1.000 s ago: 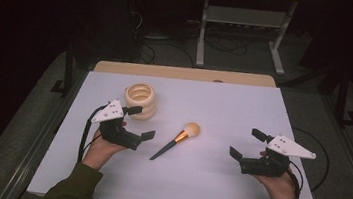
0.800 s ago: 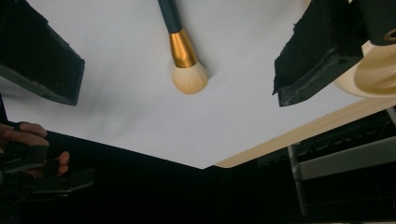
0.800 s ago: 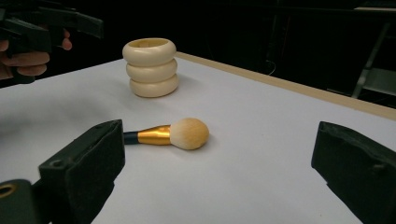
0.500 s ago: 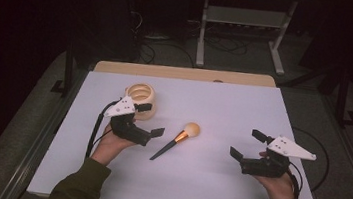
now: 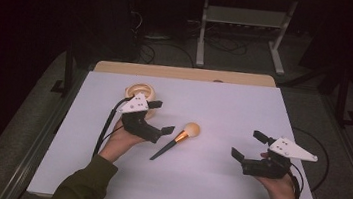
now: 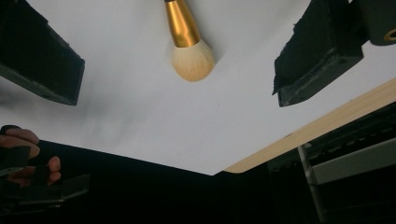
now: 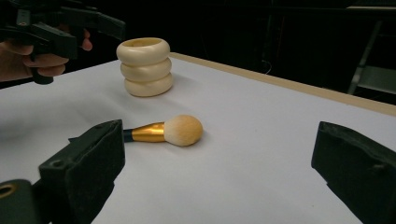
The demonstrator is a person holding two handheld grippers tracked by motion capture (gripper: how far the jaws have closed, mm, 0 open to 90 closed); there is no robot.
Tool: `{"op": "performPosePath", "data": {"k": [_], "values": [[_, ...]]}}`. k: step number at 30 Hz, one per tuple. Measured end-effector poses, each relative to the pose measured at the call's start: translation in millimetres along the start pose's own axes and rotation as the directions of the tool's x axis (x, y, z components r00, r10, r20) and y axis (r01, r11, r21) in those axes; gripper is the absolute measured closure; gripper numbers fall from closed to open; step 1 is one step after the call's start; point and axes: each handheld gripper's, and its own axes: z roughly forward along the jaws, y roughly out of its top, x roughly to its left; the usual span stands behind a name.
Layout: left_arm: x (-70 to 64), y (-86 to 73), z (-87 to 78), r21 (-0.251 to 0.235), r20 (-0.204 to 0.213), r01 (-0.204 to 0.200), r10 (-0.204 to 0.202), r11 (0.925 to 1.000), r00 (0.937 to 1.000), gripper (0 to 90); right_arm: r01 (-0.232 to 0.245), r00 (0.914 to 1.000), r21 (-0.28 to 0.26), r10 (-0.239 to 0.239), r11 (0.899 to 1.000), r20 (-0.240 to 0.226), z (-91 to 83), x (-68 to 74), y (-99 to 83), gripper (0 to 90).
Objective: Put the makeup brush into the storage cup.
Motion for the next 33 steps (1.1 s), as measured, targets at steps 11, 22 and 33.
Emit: {"op": "performPosePath", "data": {"k": [11,22,33], "values": [[-3.7,3.8,14.4,0.038,0.002,-0.007,0.006,0.9992,1.0000,1.4,-0.007,1.0000,0.001,0.007,1.000,0.006,-1.0,-1.3,-0.3,2.2],[1.1,6.1,28.0,0.028,0.020,0.011,-0.011,0.9995,0.9997,1.4,0.000,0.9999,0.007,0.000,1.000,0.010,-0.9,-2.2,-0.7,2.2],[2.3,10.9,38.2,0.014,0.032,0.016,-0.016,0.9998,0.9993,1.4,0.001,0.9999,0.006,-0.001,1.000,0.013,-1.2,-1.9,-0.8,2.2]]}}
